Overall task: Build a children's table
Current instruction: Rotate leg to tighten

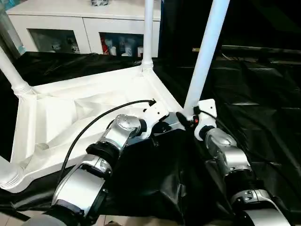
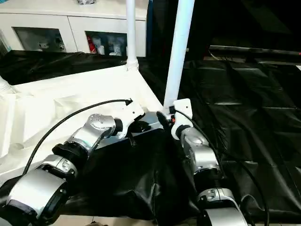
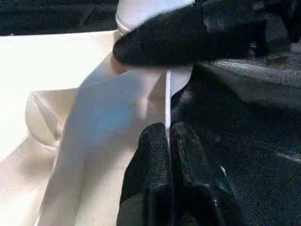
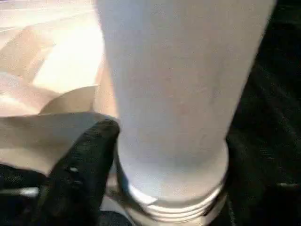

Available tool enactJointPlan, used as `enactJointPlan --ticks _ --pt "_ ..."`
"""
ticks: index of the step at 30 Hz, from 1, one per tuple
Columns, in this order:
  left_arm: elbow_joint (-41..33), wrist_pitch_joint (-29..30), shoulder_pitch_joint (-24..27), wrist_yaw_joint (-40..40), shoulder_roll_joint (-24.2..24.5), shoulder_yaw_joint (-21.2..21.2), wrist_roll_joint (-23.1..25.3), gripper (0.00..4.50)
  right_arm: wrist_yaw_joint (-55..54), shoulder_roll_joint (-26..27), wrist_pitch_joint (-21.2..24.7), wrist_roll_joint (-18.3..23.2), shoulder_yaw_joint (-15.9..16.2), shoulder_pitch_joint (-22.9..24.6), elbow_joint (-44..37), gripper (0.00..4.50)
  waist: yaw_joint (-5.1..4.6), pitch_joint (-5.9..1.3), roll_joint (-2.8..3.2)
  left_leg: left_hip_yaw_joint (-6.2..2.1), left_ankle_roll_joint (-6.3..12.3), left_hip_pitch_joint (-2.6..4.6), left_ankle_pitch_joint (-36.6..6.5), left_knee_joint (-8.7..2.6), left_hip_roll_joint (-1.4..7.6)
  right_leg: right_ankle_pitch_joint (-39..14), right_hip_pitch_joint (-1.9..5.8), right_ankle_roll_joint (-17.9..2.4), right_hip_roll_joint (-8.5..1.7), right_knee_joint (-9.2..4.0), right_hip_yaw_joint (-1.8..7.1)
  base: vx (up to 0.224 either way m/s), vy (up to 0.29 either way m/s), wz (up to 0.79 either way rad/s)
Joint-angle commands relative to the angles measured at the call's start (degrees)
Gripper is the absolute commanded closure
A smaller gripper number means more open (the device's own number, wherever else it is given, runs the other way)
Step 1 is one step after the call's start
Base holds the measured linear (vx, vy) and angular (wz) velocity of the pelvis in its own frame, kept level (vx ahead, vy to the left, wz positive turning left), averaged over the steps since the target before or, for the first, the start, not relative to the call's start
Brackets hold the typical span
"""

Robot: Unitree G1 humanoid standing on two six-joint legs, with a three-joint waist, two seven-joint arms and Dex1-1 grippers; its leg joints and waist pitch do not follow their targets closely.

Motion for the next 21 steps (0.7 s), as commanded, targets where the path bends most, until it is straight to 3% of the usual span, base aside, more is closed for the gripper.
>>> enactJointPlan --ticks 1,3,5,7,8,10,12,13,16,18,21 --pt "-1.59 -3.43 -0.41 -1.61 -1.33 0.55 -1.94 4.50 4.79 1.34 -0.13 0.07 4.10 0.58 0.40 0.72 0.11 -3.60 -0.66 -0.99 2.45 0.62 -14.61 -3.71 1.30 -18.31 2.57 -10.03 -3.11 -4.92 2.12 0.000 0.000 0.00" --pt "-1.88 -3.99 -0.08 -2.77 -0.96 0.38 -2.03 4.50 5.85 0.76 -0.50 0.08 4.38 0.71 0.09 0.72 0.09 -3.64 -0.66 -0.91 2.81 0.57 -13.63 -3.66 1.35 -16.26 2.60 -10.68 -3.08 -4.66 2.19 0.000 0.000 0.00" --pt "-4.55 -5.20 2.10 -9.36 1.67 -0.82 -2.54 4.50 14.75 -3.38 -0.83 1.08 6.26 2.18 -3.12 0.72 0.21 -3.63 -0.86 -0.96 3.49 0.45 -13.20 -3.62 1.40 -15.44 2.90 -11.00 -3.10 -4.57 2.09 0.000 0.000 0.00" --pt "-4.76 -5.38 2.26 -9.73 1.87 -0.87 -2.59 4.50 15.38 -3.72 -0.97 1.10 6.42 2.31 -3.36 0.72 0.16 -3.68 -0.75 -0.86 4.29 0.37 -12.33 -3.50 1.49 -13.55 2.85 -11.59 -3.11 -4.34 2.22 0.000 0.000 0.00" --pt "-7.13 -6.30 3.94 -14.01 3.93 -1.16 -3.53 4.50 22.12 -7.43 -2.14 1.63 7.86 3.85 -6.04 0.72 0.30 -3.72 -0.90 -0.88 4.25 0.50 -11.90 -3.48 1.51 -13.06 3.04 -11.93 -3.07 -4.31 2.11 0.000 0.000 0.00" --pt "-8.00 -6.23 4.52 -15.57 4.63 -1.13 -4.03 4.50 24.45 -8.74 -2.47 1.93 8.25 4.40 -7.00 0.72 0.43 -3.61 -0.77 -0.83 4.94 0.39 -12.41 -3.46 1.69 -12.83 2.95 -12.35 -3.14 -4.18 2.19 0.000 0.000 0.00" --pt "-11.83 -5.38 6.78 -22.96 7.66 -1.15 -6.44 4.50 33.07 -13.39 -1.97 3.06 9.62 6.01 -10.38 0.72 0.55 -3.56 -0.38 -0.74 4.81 0.49 -12.42 -3.49 1.79 -12.94 2.82 -12.88 -3.03 -4.16 2.19 0.000 0.000 0.00" --pt "-12.84 -4.90 7.36 -25.14 8.47 -1.09 -7.23 4.50 35.26 -14.56 -1.75 3.20 10.01 6.36 -11.17 0.72 0.68 -3.64 -0.46 -0.78 4.76 0.55 -12.51 -3.51 1.91 -12.74 2.94 -13.06 -3.02 -4.08 2.13 0.000 0.000 0.00" --pt "-14.61 -4.00 8.36 -28.65 9.89 -1.10 -8.37 4.50 39.12 -16.28 -0.28 4.19 10.63 6.89 -12.72 0.72 0.79 -3.55 -0.23 -0.60 4.43 0.63 -13.64 -3.53 1.98 -12.77 2.63 -13.74 -2.86 -4.02 2.15 0.000 0.000 0.00" --pt "-15.60 -3.66 8.92 -30.41 10.96 -1.26 -8.45 4.50 41.61 -17.48 0.45 4.66 11.07 7.09 -13.41 0.72 1.19 -3.44 -0.45 -0.63 3.80 0.74 -14.74 -3.64 2.05 -14.90 2.64 -13.30 -3.00 -4.20 2.20 0.000 0.000 0.00" --pt "-16.13 -3.41 9.15 -31.14 11.55 -1.27 -8.43 4.50 42.28 -17.92 0.29 4.40 11.25 6.93 -13.13 0.72 1.65 -3.44 -0.28 -0.65 3.13 0.85 -14.29 -3.68 2.11 -15.56 2.45 -12.96 -3.13 -4.19 2.31 0.000 0.000 0.00"
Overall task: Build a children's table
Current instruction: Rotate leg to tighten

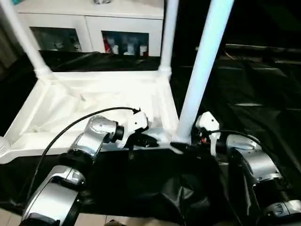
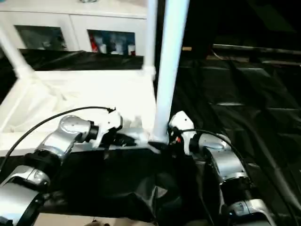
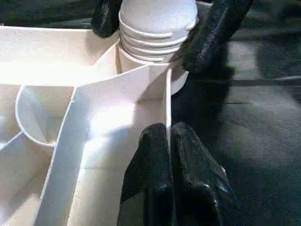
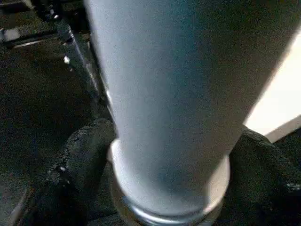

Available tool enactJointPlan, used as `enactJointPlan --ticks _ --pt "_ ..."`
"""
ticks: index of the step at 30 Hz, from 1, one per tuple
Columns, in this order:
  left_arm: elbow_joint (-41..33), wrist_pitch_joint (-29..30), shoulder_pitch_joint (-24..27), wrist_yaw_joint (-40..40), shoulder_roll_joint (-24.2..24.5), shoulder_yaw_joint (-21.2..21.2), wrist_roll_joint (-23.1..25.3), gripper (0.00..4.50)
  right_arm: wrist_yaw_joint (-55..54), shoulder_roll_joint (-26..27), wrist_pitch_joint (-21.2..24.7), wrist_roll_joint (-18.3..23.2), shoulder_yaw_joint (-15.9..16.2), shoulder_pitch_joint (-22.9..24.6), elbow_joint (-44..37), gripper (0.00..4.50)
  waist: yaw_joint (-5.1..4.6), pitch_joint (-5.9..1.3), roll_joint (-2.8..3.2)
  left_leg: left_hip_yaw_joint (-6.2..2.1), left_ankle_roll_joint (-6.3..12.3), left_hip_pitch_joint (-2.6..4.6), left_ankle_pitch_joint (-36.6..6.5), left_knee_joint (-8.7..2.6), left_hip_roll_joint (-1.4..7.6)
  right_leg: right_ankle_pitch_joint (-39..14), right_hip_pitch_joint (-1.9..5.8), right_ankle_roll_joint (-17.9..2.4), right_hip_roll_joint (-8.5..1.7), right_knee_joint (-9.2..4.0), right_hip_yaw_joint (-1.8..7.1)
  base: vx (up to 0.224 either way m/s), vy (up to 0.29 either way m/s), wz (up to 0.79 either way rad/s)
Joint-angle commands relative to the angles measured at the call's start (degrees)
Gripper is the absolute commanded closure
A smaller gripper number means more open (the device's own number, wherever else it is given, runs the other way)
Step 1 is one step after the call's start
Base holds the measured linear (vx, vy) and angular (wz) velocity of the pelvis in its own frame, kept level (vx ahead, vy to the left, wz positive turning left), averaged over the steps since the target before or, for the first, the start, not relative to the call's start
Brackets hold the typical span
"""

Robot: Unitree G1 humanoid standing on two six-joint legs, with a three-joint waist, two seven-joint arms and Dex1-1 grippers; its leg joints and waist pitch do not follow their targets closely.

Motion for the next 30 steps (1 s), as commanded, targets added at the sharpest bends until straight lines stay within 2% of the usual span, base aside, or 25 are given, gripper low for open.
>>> enactJointPlan --ticks 1,2,3,5,8,9,14,17,20,21,22,23,24,27,28,29,30 --pt "-2.12 -0.32 -0.12 -1.69 -0.42 0.48 -2.98 4.50 0.55 -0.69 0.13 0.06 0.21 -0.03 -0.19 0.72 -0.03 -3.58 -0.48 -0.69 2.97 0.87 -14.18 -3.56 1.95 -15.51 2.55 -12.91 -3.16 -4.20 2.37 0.000 0.000 0.00" --pt "-2.13 -0.32 -0.12 -1.68 -0.42 0.48 -2.98 4.50 0.56 -0.70 0.12 0.07 0.21 -0.04 -0.17 0.72 -0.07 -3.59 -0.51 -0.71 2.80 0.82 -14.13 -3.59 1.91 -15.49 2.57 -12.76 -3.14 -4.18 2.36 0.000 0.000 0.00" --pt "-2.51 -0.16 -0.10 -1.52 -0.38 0.58 -2.95 4.50 0.26 -0.42 0.15 0.36 -0.05 -0.31 -0.03 0.72 -0.11 -3.62 -1.00 -0.70 2.80 0.77 -13.90 -3.56 1.87 -15.35 2.63 -12.57 -3.12 -4.16 2.33 0.000 0.000 0.00" --pt "-2.76 -0.04 -0.03 -1.56 -0.34 0.61 -2.97 4.50 0.28 -0.40 0.23 0.49 -0.11 -0.34 -0.10 0.97 -0.05 -3.65 -0.76 -0.77 2.84 0.74 -13.41 -3.57 1.86 -15.21 2.68 -12.51 -3.20 -4.05 2.34 0.000 0.000 0.00" --pt "-3.72 0.58 0.24 -1.70 -0.37 0.70 -3.11 4.50 1.30 -0.25 1.07 0.96 -0.20 -0.45 -0.63 1.16 -0.04 -3.67 -0.73 -0.70 3.23 0.72 -12.77 -3.47 1.85 -14.34 2.67 -12.62 -3.13 -4.00 2.33 0.000 0.000 0.00" --pt "-4.00 0.78 0.34 -1.78 -0.37 0.69 -3.17 4.50 1.64 -0.30 1.33 1.12 -0.13 -0.41 -0.79 1.41 -0.03 -3.65 -0.71 -0.72 3.25 0.70 -12.70 -3.48 1.86 -14.32 2.68 -12.64 -3.13 -4.00 2.31 0.000 0.000 0.00" --pt "-4.59 1.24 0.59 -1.69 -0.34 0.75 -3.23 4.50 1.88 -0.18 1.69 1.55 0.04 0.13 -1.32 1.63 -0.05 -3.69 -0.77 -0.69 3.33 0.70 -12.24 -3.42 1.82 -13.78 2.67 -12.75 -3.10 -3.91 2.30 0.000 0.000 0.00" --pt "-1.72 -0.10 -0.36 4.85 -1.45 0.90 -0.57 4.50 -4.30 1.63 1.56 -0.14 -0.89 0.63 0.31 1.71 -0.23 -3.66 -0.73 -0.72 2.84 0.71 -12.42 -3.43 1.74 -14.14 2.51 -12.39 -3.07 -4.03 2.36 0.000 0.000 0.00" --pt "3.63 0.85 -2.90 15.15 -3.96 0.73 3.10 4.50 -16.49 5.36 3.98 -2.61 -3.10 -0.72 5.21 1.72 -0.55 -3.57 -0.80 -0.81 1.76 0.91 -13.68 -3.57 1.57 -17.47 2.39 -11.31 -3.08 -4.46 2.34 0.000 0.000 0.00" --pt "5.12 1.21 -3.77 17.84 -5.34 0.90 3.47 4.50 -20.73 7.00 4.42 -2.99 -4.05 -1.13 6.69 1.72 -0.64 -3.46 -0.74 -0.79 1.40 1.03 -14.11 -3.58 1.44 -18.51 2.23 -11.11 -3.03 -4.61 2.33 0.000 0.000 0.00" --pt "6.23 1.78 -4.56 20.39 -6.73 1.02 3.79 4.50 -24.78 8.53 4.52 -3.38 -4.89 -1.53 7.91 1.72 -0.83 -3.54 -0.78 -0.92 0.68 0.93 -14.43 -3.63 1.36 -19.76 2.41 -10.54 -3.12 -4.66 2.29 0.000 0.000 0.00" --pt "6.23 1.78 -4.56 20.39 -6.73 1.02 3.79 4.50 -24.78 8.53 4.52 -3.38 -4.89 -1.53 7.91 1.72 -0.83 -3.58 -0.85 -0.97 0.48 0.97 -14.45 -3.64 1.38 -20.04 2.42 -10.14 -3.19 -4.81 2.29 0.000 0.000 0.00" --pt "7.46 2.43 -5.59 23.36 -8.58 1.10 4.09 4.50 -29.05 10.43 4.61 -3.83 -5.51 -1.99 9.12 1.73 -1.05 -3.57 -0.61 -0.96 0.45 1.00 -14.59 -3.66 1.38 -19.53 2.31 -10.06 -3.12 -4.86 2.36 0.000 0.000 0.00" --pt "10.23 3.88 -8.18 29.47 -13.65 1.44 3.96 4.50 -36.79 15.11 3.99 -5.58 -4.76 -2.95 10.97 1.73 -1.18 -3.66 -0.80 -0.96 0.41 0.99 -14.39 -3.60 1.18 -19.25 2.41 -9.95 -3.08 -4.89 2.27 0.000 0.000 0.00" --pt "10.87 3.68 -8.64 29.78 -14.98 1.73 3.34 4.50 -37.77 16.28 3.85 -6.12 -4.10 -3.14 11.24 1.73 -1.19 -3.63 -0.02 -0.97 0.52 1.12 -14.65 -3.59 1.21 -18.79 2.26 -10.10 -3.07 -5.03 2.31 0.000 0.000 0.00" --pt "11.34 3.47 -8.92 29.97 -15.87 2.08 2.78 4.50 -38.11 17.01 3.50 -6.42 -3.67 -3.24 11.35 1.73 -1.29 -3.58 -0.40 -0.92 0.88 0.98 -14.99 -3.55 1.06 -18.59 2.38 -10.05 -2.95 -5.11 2.25 0.000 0.000 0.00" --pt "12.08 3.23 -9.28 30.32 -16.43 2.22 2.73 4.50 -38.01 17.59 2.63 -6.69 -3.34 -3.28 11.27 1.73 -1.15 -3.66 -0.26 -0.95 1.26 1.07 -15.29 -3.50 1.04 -18.96 2.43 -9.92 -3.07 -5.12 2.25 0.000 0.000 0.00"
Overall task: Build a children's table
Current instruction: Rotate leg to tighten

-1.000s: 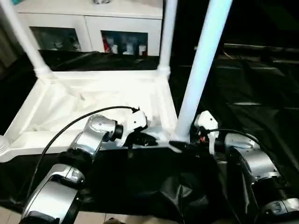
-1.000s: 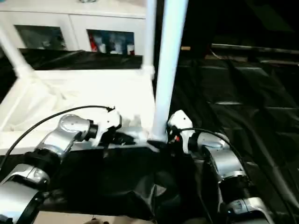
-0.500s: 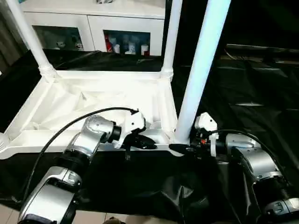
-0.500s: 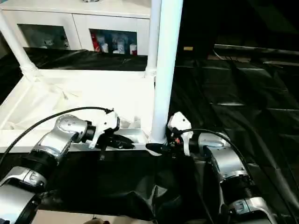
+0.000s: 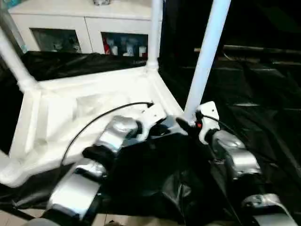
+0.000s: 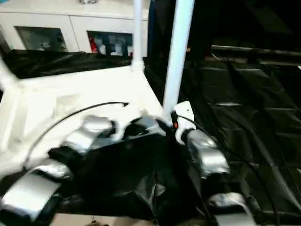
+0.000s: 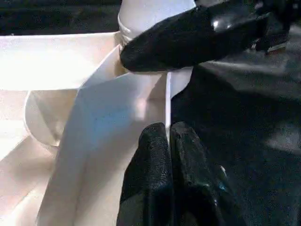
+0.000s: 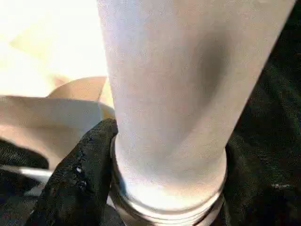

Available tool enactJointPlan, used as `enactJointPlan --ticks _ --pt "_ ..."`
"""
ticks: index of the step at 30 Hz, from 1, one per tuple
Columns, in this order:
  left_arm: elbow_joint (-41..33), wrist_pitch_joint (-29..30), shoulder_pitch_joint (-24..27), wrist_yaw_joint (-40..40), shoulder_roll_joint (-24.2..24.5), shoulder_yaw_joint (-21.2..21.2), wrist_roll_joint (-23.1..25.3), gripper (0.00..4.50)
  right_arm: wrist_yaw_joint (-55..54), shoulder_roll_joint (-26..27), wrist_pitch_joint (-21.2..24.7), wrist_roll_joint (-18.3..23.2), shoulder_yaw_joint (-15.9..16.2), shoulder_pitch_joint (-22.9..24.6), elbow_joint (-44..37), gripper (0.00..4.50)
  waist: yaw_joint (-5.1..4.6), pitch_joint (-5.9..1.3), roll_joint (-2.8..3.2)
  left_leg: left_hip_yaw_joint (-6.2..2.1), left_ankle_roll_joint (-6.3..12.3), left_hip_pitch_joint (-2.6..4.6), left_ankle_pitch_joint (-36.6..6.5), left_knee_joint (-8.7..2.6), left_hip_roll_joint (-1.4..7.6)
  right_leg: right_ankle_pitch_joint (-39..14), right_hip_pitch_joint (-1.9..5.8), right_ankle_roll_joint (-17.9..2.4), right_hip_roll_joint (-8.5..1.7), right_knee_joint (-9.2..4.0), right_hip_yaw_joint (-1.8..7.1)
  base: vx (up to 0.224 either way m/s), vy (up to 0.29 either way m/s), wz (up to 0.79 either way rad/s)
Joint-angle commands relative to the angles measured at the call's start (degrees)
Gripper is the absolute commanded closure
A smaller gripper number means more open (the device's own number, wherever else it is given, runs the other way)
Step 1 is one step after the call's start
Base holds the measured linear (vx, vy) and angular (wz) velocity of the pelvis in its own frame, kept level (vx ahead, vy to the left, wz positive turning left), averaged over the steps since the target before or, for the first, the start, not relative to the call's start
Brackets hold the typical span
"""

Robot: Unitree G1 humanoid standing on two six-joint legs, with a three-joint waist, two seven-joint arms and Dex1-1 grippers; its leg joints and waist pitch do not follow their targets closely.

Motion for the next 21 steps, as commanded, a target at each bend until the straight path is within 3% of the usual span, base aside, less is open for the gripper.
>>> enactJointPlan --ticks 1,4,5,7,8,10,12,16,21 --pt "0.56 -1.14 -1.91 2.77 -4.20 0.46 -1.69 4.50 1.85 3.89 0.19 -1.80 5.06 1.03 1.90 1.73 -0.19 -3.41 -0.50 -0.88 1.50 0.89 -15.21 -3.62 1.15 -19.03 2.19 -9.84 -2.95 -5.19 2.16 0.000 0.000 0.00" --pt "1.78 -2.17 -2.31 2.94 -3.84 0.15 -0.82 4.50 3.38 4.36 -1.02 0.32 3.13 0.79 1.12 1.03 -0.08 -3.42 -0.42 -0.96 2.00 0.82 -15.71 -3.72 1.26 -19.28 2.24 -9.70 -2.98 -5.20 2.13 0.000 0.000 0.00" --pt "1.80 -2.24 -2.29 2.67 -3.42 0.20 -0.79 4.50 4.16 4.18 -1.39 0.93 2.81 0.70 0.76 1.00 -0.02 -3.42 -0.01 -1.08 1.96 0.77 -15.85 -3.82 1.30 -19.22 2.31 -9.74 -3.00 -5.14 2.10 0.000 0.000 0.00" --pt "1.61 -2.22 -2.28 1.97 -2.54 0.48 -0.96 4.50 5.81 3.37 -2.68 1.40 2.86 0.55 0.00 0.98 -0.08 -3.50 -0.37 -1.04 2.00 0.73 -16.04 -3.81 1.38 -18.20 2.36 -10.01 -2.97 -5.07 2.08 0.000 0.000 0.00" --pt "1.59 -2.25 -2.31 1.77 -2.31 0.61 -1.02 4.50 6.29 3.07 -3.13 1.41 2.97 0.51 -0.21 0.76 -0.03 -3.50 -0.27 -1.04 2.08 0.71 -15.66 -3.81 1.40 -17.55 2.37 -10.30 -3.00 -4.98 2.10 0.000 0.000 0.00" --pt "-0.19 -3.86 -1.48 -3.99 0.31 -0.07 -1.06 4.50 16.49 -1.07 -1.60 3.84 4.39 1.55 -3.77 0.76 -0.01 -3.49 -0.30 -1.01 2.41 0.68 -15.61 -3.78 1.35 -17.22 2.47 -10.58 -2.99 -4.98 2.07 0.000 0.000 0.00" --pt "-1.64 -5.10 -0.64 -8.37 1.97 -0.64 -1.47 4.50 22.02 -3.68 -1.04 4.96 5.25 2.44 -5.79 0.76 0.34 -3.57 -0.68 -0.97 4.11 0.39 -14.08 -3.59 1.39 -14.32 2.89 -11.00 -3.01 -4.71 2.12 0.000 0.000 0.00" --pt "-3.47 -6.21 0.66 -14.12 4.61 -1.38 -2.10 4.50 28.33 -7.15 -0.87 5.50 5.96 3.58 -7.42 0.76 0.64 -3.84 -0.36 -0.84 4.99 0.21 -10.56 -3.30 1.64 -9.27 2.98 -12.93 -2.99 -3.87 2.01 0.000 0.000 0.00" --pt "-7.76 -5.75 3.77 -24.54 8.46 -0.85 -5.80 4.50 39.07 -13.77 0.08 7.08 7.28 5.55 -11.10 0.76 1.00 -3.81 -0.34 -0.63 5.88 0.31 -10.49 -3.11 1.90 -6.70 3.03 -14.99 -2.97 -3.41 2.02 0.000 0.000 0.00"
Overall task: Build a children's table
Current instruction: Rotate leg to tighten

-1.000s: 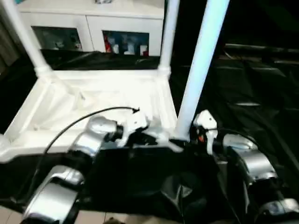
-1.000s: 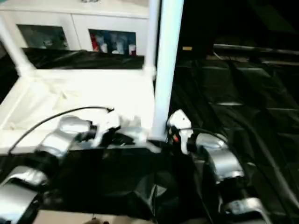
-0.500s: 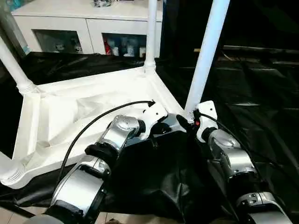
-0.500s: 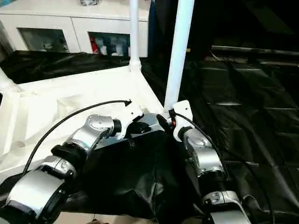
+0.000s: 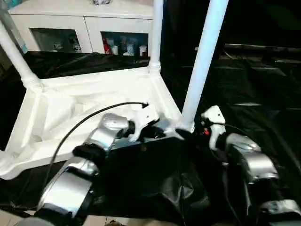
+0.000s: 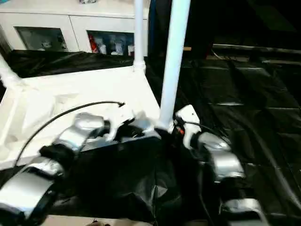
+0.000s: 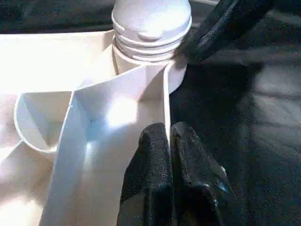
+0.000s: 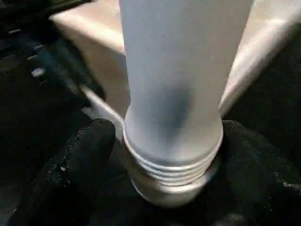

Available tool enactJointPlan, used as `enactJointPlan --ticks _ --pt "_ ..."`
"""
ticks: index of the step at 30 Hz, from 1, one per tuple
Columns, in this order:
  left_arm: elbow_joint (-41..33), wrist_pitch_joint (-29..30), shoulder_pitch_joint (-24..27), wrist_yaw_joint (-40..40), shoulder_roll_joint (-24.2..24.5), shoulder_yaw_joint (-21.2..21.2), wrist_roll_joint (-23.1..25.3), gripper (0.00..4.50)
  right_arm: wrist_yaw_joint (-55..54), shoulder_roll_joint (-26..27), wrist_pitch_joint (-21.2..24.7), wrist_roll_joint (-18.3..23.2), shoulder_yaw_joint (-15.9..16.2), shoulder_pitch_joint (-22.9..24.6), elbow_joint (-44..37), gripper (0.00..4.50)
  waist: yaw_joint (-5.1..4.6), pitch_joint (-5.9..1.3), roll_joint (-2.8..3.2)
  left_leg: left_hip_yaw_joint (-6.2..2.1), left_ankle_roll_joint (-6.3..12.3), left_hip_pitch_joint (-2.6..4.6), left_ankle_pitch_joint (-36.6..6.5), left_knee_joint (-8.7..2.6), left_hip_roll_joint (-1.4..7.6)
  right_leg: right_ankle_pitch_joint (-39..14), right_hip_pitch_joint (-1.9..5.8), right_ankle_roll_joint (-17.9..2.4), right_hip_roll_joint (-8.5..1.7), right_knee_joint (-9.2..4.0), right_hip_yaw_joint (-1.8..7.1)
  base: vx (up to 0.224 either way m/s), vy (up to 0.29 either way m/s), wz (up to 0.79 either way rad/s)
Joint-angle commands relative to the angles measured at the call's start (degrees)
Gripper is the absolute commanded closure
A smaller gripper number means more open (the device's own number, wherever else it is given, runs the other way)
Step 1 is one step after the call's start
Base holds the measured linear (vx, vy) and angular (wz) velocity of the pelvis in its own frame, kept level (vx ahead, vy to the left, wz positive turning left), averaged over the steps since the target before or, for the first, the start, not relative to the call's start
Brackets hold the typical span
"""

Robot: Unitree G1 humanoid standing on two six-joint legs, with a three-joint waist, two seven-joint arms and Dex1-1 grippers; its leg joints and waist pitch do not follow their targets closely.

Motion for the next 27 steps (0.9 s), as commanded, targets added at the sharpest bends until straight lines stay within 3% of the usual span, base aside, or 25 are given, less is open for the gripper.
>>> enactJointPlan --ticks 1,2,6,7,8,10,11,19,24,27 --pt "-3.30 -0.08 0.68 -5.18 -0.20 -0.10 -3.42 4.50 5.62 -0.45 0.88 1.80 2.33 0.21 -2.66 0.76 0.09 -3.78 -0.91 -0.54 5.90 0.52 -10.81 -3.03 1.70 -7.59 3.18 -14.88 -2.98 -3.52 2.14 0.000 0.000 0.00" --pt "-3.88 0.14 1.08 -6.44 0.25 -0.25 -3.66 4.50 6.55 -0.84 1.10 2.11 2.26 0.27 -2.91 0.76 0.19 -3.74 -0.64 -0.60 5.57 0.64 -11.43 -3.10 1.78 -9.40 3.11 -14.79 -3.12 -3.59 2.13 0.000 0.000 0.00" --pt "-5.34 0.04 2.17 -8.31 1.64 -0.39 -3.70 4.50 8.13 -1.37 1.07 2.39 2.26 0.03 -3.39 0.76 0.24 -3.55 -0.50 -0.61 4.03 1.05 -13.59 -3.35 1.96 -13.73 2.66 -13.78 -3.15 -4.07 2.24 0.000 0.000 0.00" --pt "-5.85 0.35 2.45 -8.86 1.91 -0.34 -3.88 4.50 8.14 -1.30 1.10 2.44 2.23 -0.14 -3.38 0.90 0.31 -3.50 -0.52 -0.57 3.61 1.12 -14.04 -3.39 1.95 -14.44 2.58 -13.57 -3.15 -4.15 2.28 0.000 0.000 0.00" --pt "-6.36 0.57 2.68 -9.08 2.09 -0.31 -3.99 4.50 8.40 -1.27 1.10 2.49 2.36 -0.32 -3.28 0.90 0.27 -3.50 -0.96 -0.58 3.32 1.06 -14.02 -3.46 1.94 -14.94 2.62 -13.21 -3.15 -4.17 2.28 0.000 0.000 0.00" --pt "-7.23 1.04 3.03 -9.42 2.30 -0.29 -4.17 4.50 8.88 -1.12 1.43 2.74 2.67 -0.53 -3.16 1.11 0.32 -3.54 -0.71 -0.67 3.08 0.96 -13.42 -3.48 1.93 -15.03 2.66 -12.90 -3.23 -4.05 2.29 0.000 0.000 0.00" --pt "-7.48 1.22 3.10 -9.40 2.28 -0.27 -4.18 4.50 9.05 -1.06 1.43 2.78 2.82 -0.59 -3.04 1.18 0.21 -3.52 -1.03 -0.66 3.10 0.84 -13.19 -3.50 1.90 -14.76 2.71 -12.83 -3.18 -4.02 2.27 0.000 0.000 0.00" --pt "-8.46 1.71 3.47 -8.48 1.78 0.02 -3.96 4.50 8.99 -0.69 1.54 2.35 2.96 -0.18 -3.06 1.80 0.28 -3.65 -0.86 -0.60 3.67 0.78 -11.43 -3.28 1.78 -12.33 2.77 -13.12 -3.13 -3.76 2.28 0.000 0.000 0.00" --pt "-6.29 1.05 2.41 -2.40 0.58 0.42 -2.08 4.50 3.79 0.74 2.04 0.85 2.30 0.87 -2.29 1.83 0.08 -3.51 -0.88 -0.67 2.98 0.86 -12.72 -3.40 1.72 -15.13 2.66 -12.28 -3.16 -4.12 2.26 0.000 0.000 0.00" --pt "-1.66 1.03 -0.33 8.37 -2.26 0.64 1.07 4.50 -8.78 4.97 2.53 -1.87 0.10 1.37 1.60 1.83 -0.20 -3.28 -0.96 -0.72 1.55 1.19 -14.78 -3.47 1.46 -20.05 2.24 -10.83 -3.21 -4.76 2.28 0.000 0.000 0.00"
